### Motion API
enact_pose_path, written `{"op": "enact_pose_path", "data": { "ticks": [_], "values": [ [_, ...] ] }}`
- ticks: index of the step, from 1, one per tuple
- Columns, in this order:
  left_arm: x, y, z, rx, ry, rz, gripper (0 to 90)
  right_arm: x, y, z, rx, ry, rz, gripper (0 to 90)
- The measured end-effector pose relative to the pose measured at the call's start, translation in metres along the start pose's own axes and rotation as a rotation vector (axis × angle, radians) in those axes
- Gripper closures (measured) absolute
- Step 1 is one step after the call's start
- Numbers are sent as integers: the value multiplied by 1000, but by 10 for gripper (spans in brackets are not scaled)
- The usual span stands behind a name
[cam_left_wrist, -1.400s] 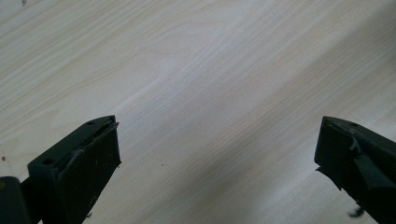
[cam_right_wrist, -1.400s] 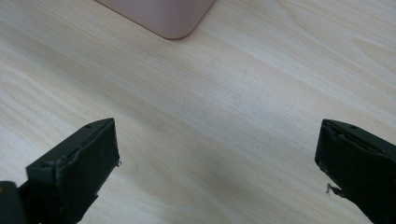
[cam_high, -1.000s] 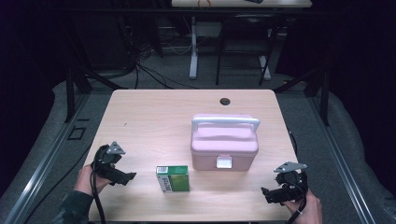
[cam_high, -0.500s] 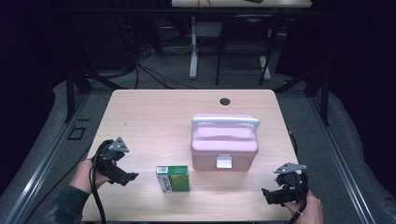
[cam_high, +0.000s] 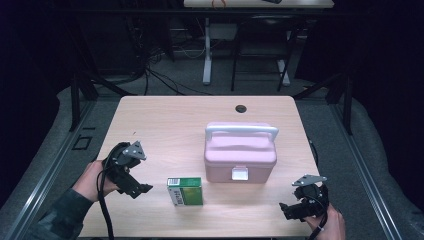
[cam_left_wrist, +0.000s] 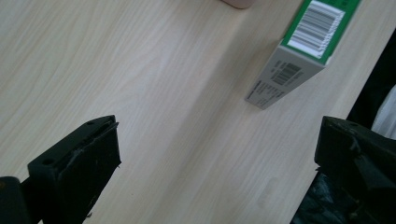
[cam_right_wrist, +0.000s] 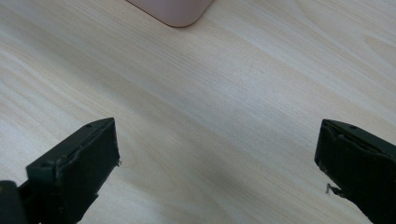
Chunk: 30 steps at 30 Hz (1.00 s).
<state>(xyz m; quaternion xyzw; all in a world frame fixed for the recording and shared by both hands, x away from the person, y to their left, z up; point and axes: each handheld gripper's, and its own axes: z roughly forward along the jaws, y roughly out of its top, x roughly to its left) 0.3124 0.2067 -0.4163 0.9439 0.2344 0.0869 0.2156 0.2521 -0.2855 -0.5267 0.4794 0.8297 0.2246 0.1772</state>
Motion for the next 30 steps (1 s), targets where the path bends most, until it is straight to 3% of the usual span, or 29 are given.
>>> {"op": "enact_pose_path", "data": {
  "ticks": [5, 12, 19, 30],
  "values": [
    [-6, 13, -2, 31, -11, 47, 1, 0, 0, 0, -2, -3, -4, 0],
    [-17, 38, 1, 81, -32, 143, 1, 0, 0, 0, 6, 3, -5, 0],
    [-30, 63, 19, 169, -50, 242, 1, 0, 0, 1, 10, 6, -5, 0],
    [-47, 83, 46, 253, -91, 334, 2, 0, 0, 2, 17, 15, -8, 0]
  ]
}}
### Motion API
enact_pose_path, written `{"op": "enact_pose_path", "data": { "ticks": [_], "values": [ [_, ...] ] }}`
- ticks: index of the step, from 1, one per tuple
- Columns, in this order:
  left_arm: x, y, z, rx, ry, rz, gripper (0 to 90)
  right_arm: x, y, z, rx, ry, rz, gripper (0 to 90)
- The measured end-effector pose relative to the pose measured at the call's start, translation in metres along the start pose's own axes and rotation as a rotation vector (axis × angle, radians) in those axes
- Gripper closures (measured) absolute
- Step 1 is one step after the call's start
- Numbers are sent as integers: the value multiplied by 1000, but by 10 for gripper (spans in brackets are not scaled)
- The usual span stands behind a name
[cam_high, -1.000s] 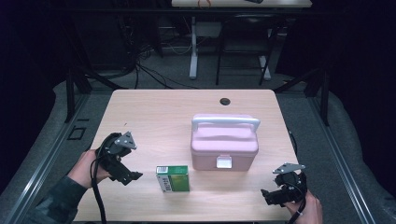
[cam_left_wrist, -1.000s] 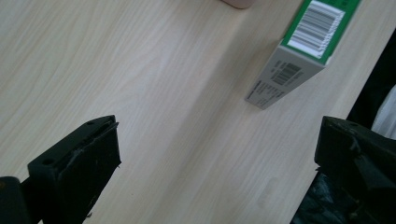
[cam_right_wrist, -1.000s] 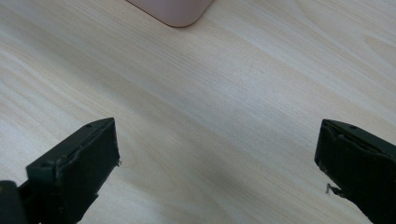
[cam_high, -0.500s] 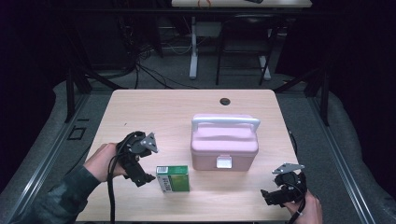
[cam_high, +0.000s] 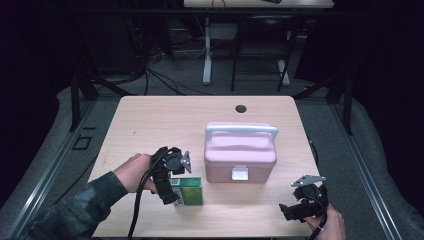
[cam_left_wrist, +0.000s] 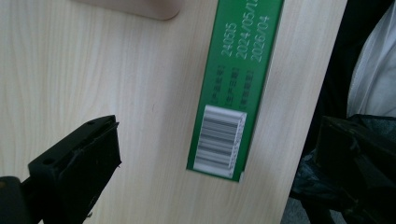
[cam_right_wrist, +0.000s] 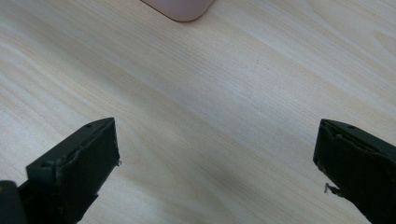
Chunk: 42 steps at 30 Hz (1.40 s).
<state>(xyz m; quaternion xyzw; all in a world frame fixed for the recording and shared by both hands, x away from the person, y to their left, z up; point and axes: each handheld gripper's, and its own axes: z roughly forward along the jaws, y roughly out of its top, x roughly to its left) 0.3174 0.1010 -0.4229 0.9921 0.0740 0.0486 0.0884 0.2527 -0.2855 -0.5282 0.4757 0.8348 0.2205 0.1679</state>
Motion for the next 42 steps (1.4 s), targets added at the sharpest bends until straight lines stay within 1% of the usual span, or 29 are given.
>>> {"op": "enact_pose_path", "data": {
  "ticks": [1, 2, 3, 4, 6, 7, 8, 10, 11, 12, 13, 15, 17, 18, 19, 20, 22, 25, 26, 28, 29, 30, 32, 33, 34, 37, 38, 41, 42],
  "values": [
    [0, 0, 0, 0, 0, 0, 6, 0, 0, 0, 1, 1, 0, 0],
    [0, 2, 2, 8, -14, 9, 6, 0, 0, 0, 1, 1, 0, 0],
    [-1, 7, 4, 14, -9, 20, 62, 0, 0, 0, 0, 3, 2, 0],
    [-1, 8, 5, 16, -15, 28, 67, 0, 0, 0, 1, 2, 2, 0],
    [-1, 11, 7, 24, -14, 29, 72, 0, 0, 1, 1, 4, 1, 0],
    [-1, 12, 8, 19, -16, 30, 89, 0, 0, 1, 2, 5, 0, 0],
    [0, 14, 9, 27, -27, 38, 123, 0, 0, 1, 6, 6, -2, 0],
    [0, 15, 10, 29, -23, 40, 176, 0, 0, 0, 8, 7, -2, 0],
    [1, 18, 10, 40, -23, 41, 209, 0, -1, 1, 4, 7, -1, 0],
    [1, 18, 10, 40, -23, 41, 254, 0, -1, 1, 4, 7, -1, 0],
    [1, 19, 11, 37, -25, 45, 275, 0, 0, 1, 10, 8, -4, 0],
    [1, 21, 12, 46, -38, 49, 284, 0, -1, 1, 9, 8, -3, 0],
    [0, 23, 13, 52, -41, 54, 333, 0, -1, 2, 10, 8, -4, 0],
    [1, 25, 14, 66, -59, 56, 358, 0, 0, 2, 12, 8, -3, 0],
    [1, 25, 14, 66, -59, 56, 373, 0, 0, 2, 12, 8, -3, 0],
    [0, 26, 15, 77, -60, 58, 373, 0, 0, 2, 12, 9, -3, 0],
    [1, 27, 16, 83, -62, 63, 407, 0, -1, 2, 13, 9, -3, 0],
    [0, 29, 18, 83, -66, 64, 452, 0, -1, 2, 13, 9, -7, 0],
    [0, 30, 19, 94, -67, 69, 485, 0, -1, 2, 19, 12, -5, 0],
    [1, 30, 19, 95, -74, 64, 514, 0, 0, 2, 25, 14, -5, 0],
    [1, 31, 20, 101, -75, 66, 514, 0, 0, 2, 25, 14, -5, 0],
    [1, 31, 20, 100, -71, 69, 543, 0, 0, 2, 26, 13, -6, 0],
    [1, 32, 20, 106, -72, 73, 572, 0, 0, 2, 25, 13, -6, 0],
    [0, 32, 20, 109, -57, 72, 572, 0, -1, 2, 22, 14, -7, 0],
    [0, 32, 20, 106, -66, 71, 597, 0, -1, 3, 21, 12, -6, 0],
    [0, 33, 19, 109, -76, 69, 613, 0, -1, 3, 22, 13, -6, 0],
    [0, 33, 18, 108, -80, 62, 628, 0, -1, 3, 21, 16, -7, 0],
    [-4, 34, 14, 122, -71, 76, 631, 0, -1, 3, 20, 15, -5, 0],
    [-5, 34, 13, 124, -75, 78, 632, 0, 0, 3, 16, 16, -2, 0]
  ]
}}
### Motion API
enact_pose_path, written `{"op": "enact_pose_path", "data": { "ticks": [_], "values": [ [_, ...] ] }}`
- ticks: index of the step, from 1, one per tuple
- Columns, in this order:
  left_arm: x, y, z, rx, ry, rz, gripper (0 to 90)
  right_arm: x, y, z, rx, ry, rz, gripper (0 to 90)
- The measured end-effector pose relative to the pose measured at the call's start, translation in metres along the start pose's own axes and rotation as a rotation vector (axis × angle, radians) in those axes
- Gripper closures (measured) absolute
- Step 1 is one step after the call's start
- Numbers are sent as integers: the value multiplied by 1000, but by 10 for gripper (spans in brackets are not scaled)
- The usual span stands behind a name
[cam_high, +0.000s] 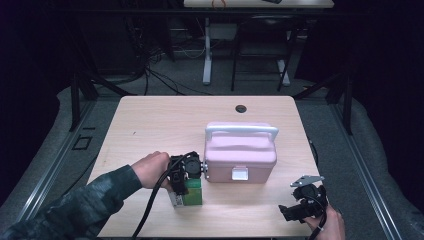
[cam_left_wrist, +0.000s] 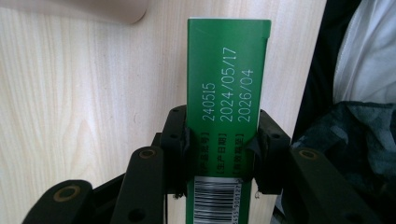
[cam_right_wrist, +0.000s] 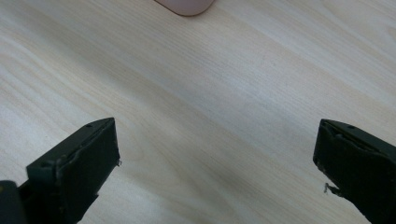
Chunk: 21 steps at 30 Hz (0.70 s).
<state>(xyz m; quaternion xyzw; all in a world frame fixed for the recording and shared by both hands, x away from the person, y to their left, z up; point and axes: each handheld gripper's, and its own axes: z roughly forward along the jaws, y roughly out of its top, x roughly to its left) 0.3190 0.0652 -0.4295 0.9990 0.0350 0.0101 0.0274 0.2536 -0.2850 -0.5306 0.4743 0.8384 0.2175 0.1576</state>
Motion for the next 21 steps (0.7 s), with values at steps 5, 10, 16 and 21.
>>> {"op": "enact_pose_path", "data": {
  "ticks": [5, 10, 16, 21],
  "values": [
    [-2, -3, -9, -10, 11, -3, 632, 1, 0, -1, -8, -5, -6, 0],
    [-4, -15, -20, -16, 27, -19, 632, 2, 0, -2, -10, -9, -3, 0],
    [-2, -27, -22, -11, 30, -38, 632, 2, 0, -1, -2, -6, -9, 0],
    [2, -38, -23, -5, 29, -70, 633, 3, 1, -1, -2, -4, -10, 0]
  ]
}}
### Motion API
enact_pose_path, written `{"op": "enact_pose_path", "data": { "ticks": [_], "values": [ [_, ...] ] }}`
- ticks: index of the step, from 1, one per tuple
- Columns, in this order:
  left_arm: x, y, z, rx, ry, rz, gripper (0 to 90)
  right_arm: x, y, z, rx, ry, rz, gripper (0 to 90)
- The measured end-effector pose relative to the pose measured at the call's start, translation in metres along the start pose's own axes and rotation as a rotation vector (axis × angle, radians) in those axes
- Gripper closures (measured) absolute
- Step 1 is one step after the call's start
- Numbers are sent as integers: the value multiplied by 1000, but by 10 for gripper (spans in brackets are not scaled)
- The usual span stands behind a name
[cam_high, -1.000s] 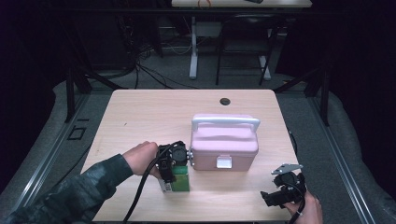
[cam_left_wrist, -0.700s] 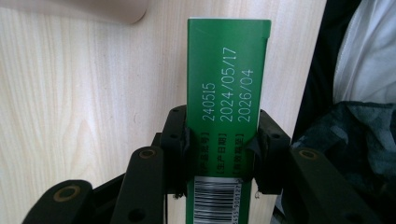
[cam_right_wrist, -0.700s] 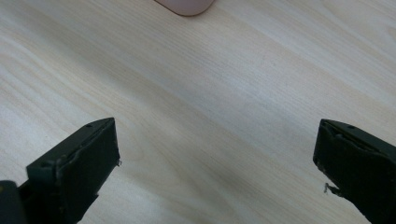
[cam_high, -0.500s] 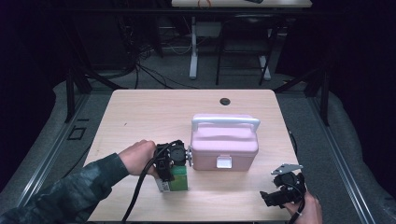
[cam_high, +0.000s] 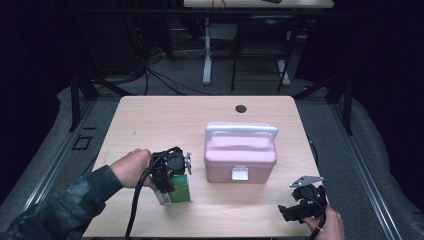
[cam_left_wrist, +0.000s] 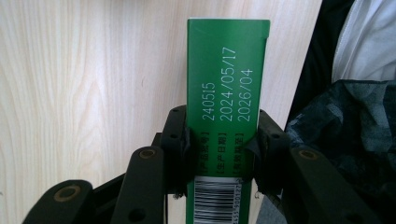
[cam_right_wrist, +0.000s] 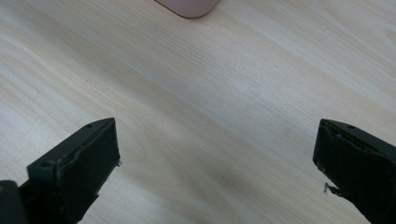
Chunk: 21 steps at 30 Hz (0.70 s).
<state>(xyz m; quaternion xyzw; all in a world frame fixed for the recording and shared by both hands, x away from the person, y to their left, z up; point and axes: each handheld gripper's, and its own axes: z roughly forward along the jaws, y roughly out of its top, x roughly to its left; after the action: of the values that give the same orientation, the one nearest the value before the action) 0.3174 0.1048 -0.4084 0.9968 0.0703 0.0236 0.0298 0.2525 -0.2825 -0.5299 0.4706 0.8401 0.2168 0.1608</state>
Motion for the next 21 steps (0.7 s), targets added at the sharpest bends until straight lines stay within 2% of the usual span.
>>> {"op": "enact_pose_path", "data": {
  "ticks": [6, 7, 9, 10, 14, 15, 21],
  "values": [
    [6, -17, -6, 0, 27, -48, 634, 0, 0, 0, 1, -1, -2, 0],
    [8, -20, -8, 5, 9, -54, 634, 0, 0, 0, 1, 0, -2, 0],
    [10, -27, -9, -1, 26, -74, 634, 0, 0, 0, 2, 0, -2, 0],
    [13, -34, -11, -5, 29, -99, 634, 0, 0, 1, 2, 4, -1, 0],
    [19, -45, -14, -5, 30, -131, 634, 0, 0, 1, 3, 5, 0, 0],
    [22, -49, -14, -16, 39, -153, 634, 0, 0, 1, 3, 5, 0, 0],
    [33, -68, -17, -13, 58, -224, 634, 1, 0, 1, -1, 5, 1, 0]
  ]
}}
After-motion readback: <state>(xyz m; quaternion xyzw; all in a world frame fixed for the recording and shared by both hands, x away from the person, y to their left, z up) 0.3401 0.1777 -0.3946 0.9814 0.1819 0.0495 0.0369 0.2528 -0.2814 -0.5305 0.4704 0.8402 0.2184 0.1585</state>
